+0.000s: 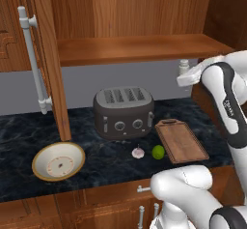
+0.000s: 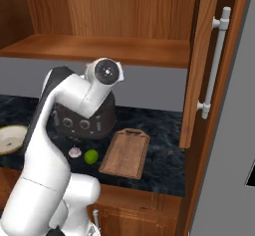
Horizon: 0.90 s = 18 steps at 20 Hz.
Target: Open the cabinet. Place the bowl and condiment on the counter. Then place the lime and garlic on the cutting board.
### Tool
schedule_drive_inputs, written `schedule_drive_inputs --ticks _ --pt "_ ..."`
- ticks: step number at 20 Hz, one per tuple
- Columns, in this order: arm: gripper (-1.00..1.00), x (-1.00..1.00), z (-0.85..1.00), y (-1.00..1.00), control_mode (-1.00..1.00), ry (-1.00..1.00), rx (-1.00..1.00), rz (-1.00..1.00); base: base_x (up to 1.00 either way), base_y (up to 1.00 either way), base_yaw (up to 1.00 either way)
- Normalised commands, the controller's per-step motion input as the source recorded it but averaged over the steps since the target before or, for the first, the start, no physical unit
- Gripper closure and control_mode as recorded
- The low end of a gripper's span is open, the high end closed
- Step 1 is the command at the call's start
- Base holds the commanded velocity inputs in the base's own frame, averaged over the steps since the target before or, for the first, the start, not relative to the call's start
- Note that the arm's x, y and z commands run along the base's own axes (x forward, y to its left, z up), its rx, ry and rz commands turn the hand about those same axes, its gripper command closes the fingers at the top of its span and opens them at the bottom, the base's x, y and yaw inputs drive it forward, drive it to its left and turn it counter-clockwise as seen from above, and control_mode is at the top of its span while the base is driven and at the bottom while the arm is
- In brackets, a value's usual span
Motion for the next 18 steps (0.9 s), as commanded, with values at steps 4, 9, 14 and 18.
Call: schedule_drive_inputs --ticks 4,9,14,18 --pt "1.00 -0.91 -0.88 0.96 -1.00 0.01 -0.29 0.39 0.00 0.00 0.00" --pt "1.00 -0.30 -0.96 1.00 -1.00 0.04 -0.29 0.21 0.00 0.00 0.00" --pt "1.00 0.04 -0.99 1.00 -1.00 0.06 -0.07 0.16 0.00 0.00 0.00" --pt "1.00 0.56 -0.84 0.79 -1.00 0.18 0.01 0.05 0.00 0.00 0.00"
